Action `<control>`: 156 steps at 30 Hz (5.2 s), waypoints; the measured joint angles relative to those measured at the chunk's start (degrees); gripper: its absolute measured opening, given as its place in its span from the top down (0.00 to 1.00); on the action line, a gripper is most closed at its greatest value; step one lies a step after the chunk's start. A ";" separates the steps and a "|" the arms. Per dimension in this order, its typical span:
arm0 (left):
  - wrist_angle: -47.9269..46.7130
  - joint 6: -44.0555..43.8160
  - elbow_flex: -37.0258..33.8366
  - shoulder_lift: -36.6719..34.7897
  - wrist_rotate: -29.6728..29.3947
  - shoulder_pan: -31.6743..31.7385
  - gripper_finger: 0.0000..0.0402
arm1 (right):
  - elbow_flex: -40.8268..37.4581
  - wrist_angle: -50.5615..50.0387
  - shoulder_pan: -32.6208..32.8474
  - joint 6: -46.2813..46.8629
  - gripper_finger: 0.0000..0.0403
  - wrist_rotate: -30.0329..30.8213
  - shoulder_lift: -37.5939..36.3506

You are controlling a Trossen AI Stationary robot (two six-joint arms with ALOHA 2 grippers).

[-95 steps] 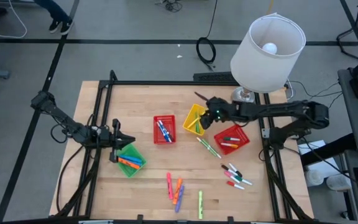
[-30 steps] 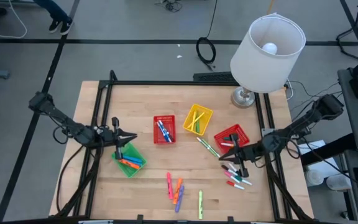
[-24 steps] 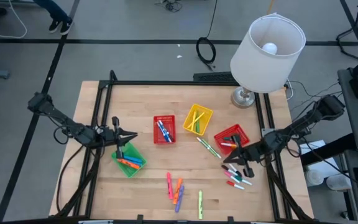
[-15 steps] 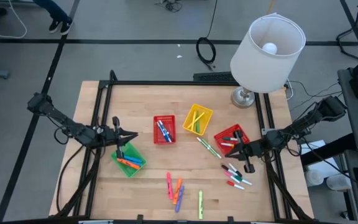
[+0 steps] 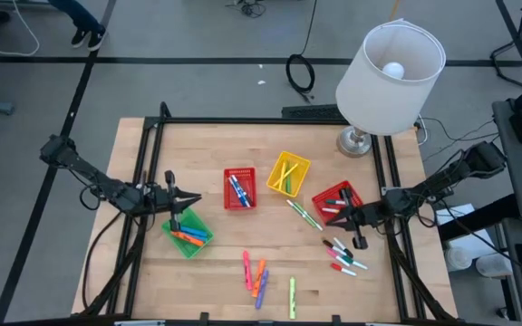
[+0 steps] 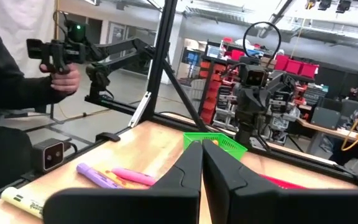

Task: Pick & Place Markers
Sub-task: Put the small green highlighter pen into the right red bin

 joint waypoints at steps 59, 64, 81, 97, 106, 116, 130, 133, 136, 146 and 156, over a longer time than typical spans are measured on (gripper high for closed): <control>-0.19 -5.05 0.00 -0.01 2.47 0.00 0.91 | -0.11 0.49 -2.98 3.24 1.00 4.88 0.07; -0.33 -5.70 0.00 -0.01 2.46 0.00 0.91 | -0.12 0.60 -2.98 3.88 1.00 4.85 0.07; 2.64 -5.19 0.00 -0.01 2.50 0.00 0.91 | -0.13 0.52 -2.93 4.96 1.00 9.22 0.07; 3.38 -7.85 0.00 -0.01 3.08 -0.07 0.91 | 4.51 -11.50 -2.77 9.22 1.00 11.15 3.02; 1.92 -8.11 0.00 -0.01 3.12 -0.07 0.91 | 23.45 -44.64 0.16 17.36 1.00 18.16 6.84; -5.20 -13.65 0.00 -0.01 3.16 -0.20 0.91 | 56.20 -103.51 13.45 49.47 1.00 13.11 21.15; -5.40 -18.85 0.00 -0.01 7.12 -0.15 0.91 | 59.39 -115.77 24.83 77.25 0.66 -4.54 38.49; -5.42 -19.54 0.00 -0.01 7.48 -0.15 0.91 | 58.13 -115.92 26.87 81.20 0.54 -4.31 38.99; -5.42 -19.44 0.00 -0.01 7.58 -0.15 0.91 | 56.23 -114.83 28.60 86.14 0.46 -4.63 38.86; -5.46 -16.91 0.00 -0.01 7.60 -0.15 0.91 | 47.78 -106.80 30.58 90.23 0.45 -2.99 38.86; -5.44 -17.14 0.00 -0.01 7.60 -0.15 0.91 | 41.88 -99.23 30.60 90.12 0.62 -4.42 38.60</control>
